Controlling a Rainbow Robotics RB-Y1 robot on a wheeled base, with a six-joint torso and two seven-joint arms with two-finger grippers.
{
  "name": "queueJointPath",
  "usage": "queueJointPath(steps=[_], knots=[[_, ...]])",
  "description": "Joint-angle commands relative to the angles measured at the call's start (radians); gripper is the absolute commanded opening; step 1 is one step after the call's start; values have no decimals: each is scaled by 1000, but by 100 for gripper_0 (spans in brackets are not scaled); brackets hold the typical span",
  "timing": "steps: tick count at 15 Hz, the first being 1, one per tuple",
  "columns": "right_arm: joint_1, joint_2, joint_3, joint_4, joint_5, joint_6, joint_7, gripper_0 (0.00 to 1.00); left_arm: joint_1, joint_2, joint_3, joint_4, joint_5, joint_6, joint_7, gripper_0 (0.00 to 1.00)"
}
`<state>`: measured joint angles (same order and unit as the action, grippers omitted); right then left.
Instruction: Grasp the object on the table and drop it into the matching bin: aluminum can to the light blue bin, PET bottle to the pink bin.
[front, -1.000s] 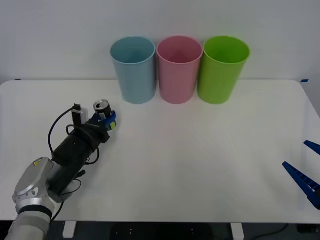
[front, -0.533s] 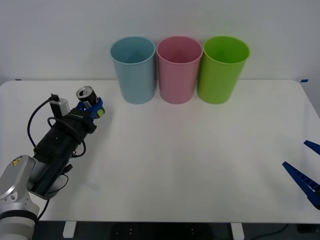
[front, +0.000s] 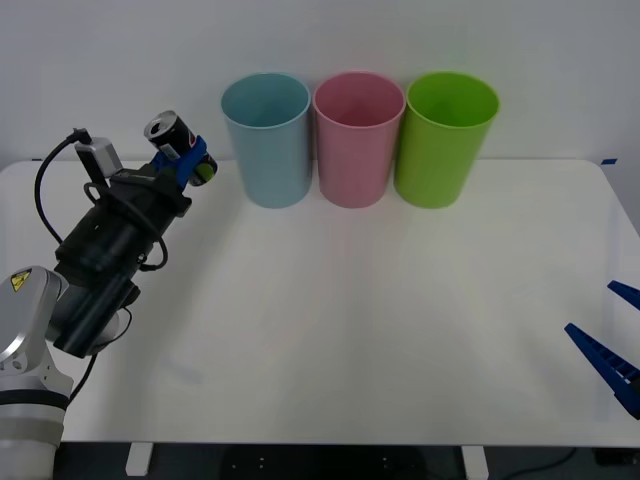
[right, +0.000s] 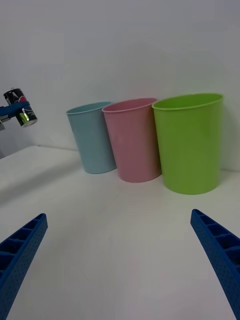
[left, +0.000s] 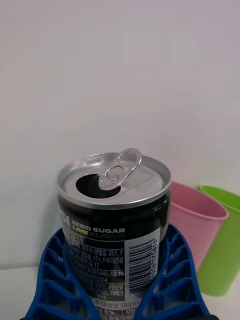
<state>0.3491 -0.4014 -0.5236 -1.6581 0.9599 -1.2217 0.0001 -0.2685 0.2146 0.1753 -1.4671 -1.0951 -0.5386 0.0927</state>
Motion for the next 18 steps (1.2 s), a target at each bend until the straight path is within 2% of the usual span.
queueJointPath(steps=[1,5,7,13,18], knots=[[0,0,0,0,0,0,0,100,-58,-1,13,1,-22,5,35,0],[0,0,0,0,0,0,0,100,-143,-1,0,5,-66,89,71,0],[0,0,0,0,0,0,0,100,-207,-1,-25,48,-78,141,78,0],[0,0,0,0,0,0,0,100,-451,-3,-28,338,-196,169,58,0],[0,0,0,0,0,0,0,100,-643,-1,-28,610,-246,183,-4,0]])
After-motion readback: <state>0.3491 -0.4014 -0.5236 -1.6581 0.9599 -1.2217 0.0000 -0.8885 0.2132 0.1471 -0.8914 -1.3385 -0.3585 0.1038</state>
